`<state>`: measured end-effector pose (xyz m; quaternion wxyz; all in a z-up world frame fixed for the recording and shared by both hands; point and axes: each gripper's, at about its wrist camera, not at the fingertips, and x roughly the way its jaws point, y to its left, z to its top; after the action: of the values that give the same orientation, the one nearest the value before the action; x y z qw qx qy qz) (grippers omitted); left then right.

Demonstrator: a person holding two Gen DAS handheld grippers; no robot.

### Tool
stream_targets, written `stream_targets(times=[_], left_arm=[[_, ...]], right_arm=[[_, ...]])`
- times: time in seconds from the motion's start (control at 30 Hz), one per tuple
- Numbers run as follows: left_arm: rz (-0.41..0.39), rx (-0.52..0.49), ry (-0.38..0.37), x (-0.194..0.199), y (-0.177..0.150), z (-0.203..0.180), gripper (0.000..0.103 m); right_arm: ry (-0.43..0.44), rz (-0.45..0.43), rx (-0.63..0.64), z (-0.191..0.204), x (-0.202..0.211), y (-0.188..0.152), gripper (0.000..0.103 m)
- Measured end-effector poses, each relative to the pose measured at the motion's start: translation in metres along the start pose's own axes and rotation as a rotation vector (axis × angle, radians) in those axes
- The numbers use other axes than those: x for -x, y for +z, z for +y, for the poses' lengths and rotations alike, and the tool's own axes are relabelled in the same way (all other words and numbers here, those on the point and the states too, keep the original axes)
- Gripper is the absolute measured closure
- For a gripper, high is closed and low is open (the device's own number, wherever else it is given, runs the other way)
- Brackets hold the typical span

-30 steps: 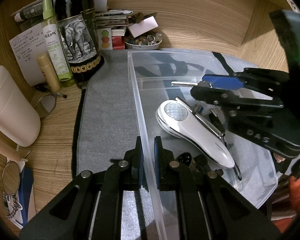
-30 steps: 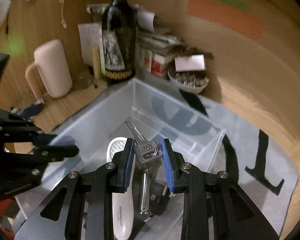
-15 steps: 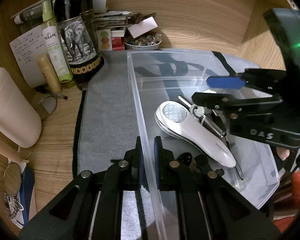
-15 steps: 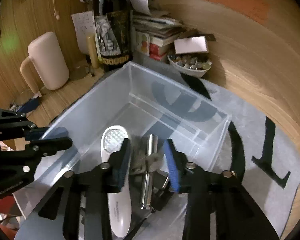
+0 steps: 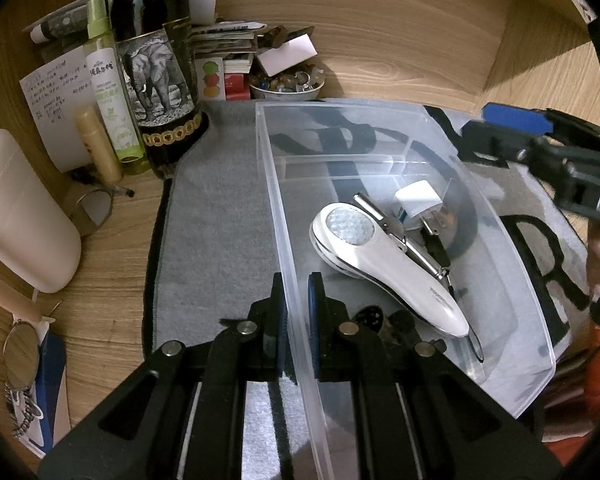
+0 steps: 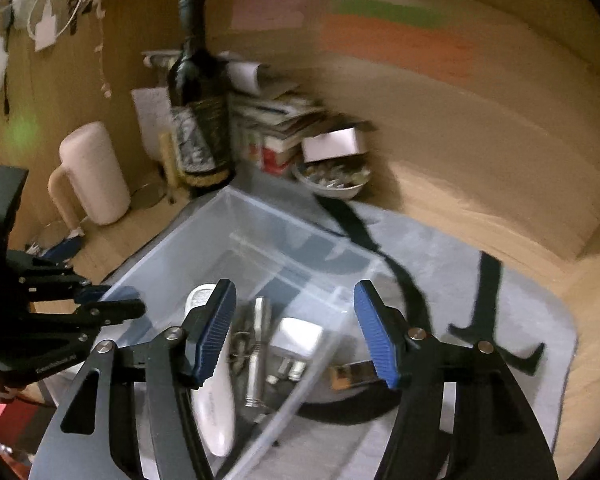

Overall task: Organize rigid objects
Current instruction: 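Move the right tool back to the black-and-gold lighter on the rug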

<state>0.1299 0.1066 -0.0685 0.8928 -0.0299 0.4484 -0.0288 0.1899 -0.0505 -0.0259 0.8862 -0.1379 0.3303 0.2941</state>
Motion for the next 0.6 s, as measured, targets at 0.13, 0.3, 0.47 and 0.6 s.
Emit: stream_targets(times=[0.13, 0.3, 0.47, 0.6], left_arm=[[0.002, 0.01, -0.006, 0.0, 0.0, 0.001, 0.094], [0.0, 0.016, -0.005, 0.0, 0.0, 0.001, 0.095], [0.002, 0.02, -0.002, -0.001, 0.001, 0.001, 0.095], [0.003, 0.023, 0.002, -0.001, 0.001, 0.001, 0.095]], right_arm=[[-0.037, -0.012, -0.037, -0.019, 0.008, -0.002, 0.045], [-0.079, 0.001, -0.083, -0.044, 0.008, -0.011, 0.045], [-0.105, 0.047, -0.126, -0.066, -0.003, -0.027, 0.045], [-0.097, 0.113, -0.125, -0.074, -0.019, -0.043, 0.045]])
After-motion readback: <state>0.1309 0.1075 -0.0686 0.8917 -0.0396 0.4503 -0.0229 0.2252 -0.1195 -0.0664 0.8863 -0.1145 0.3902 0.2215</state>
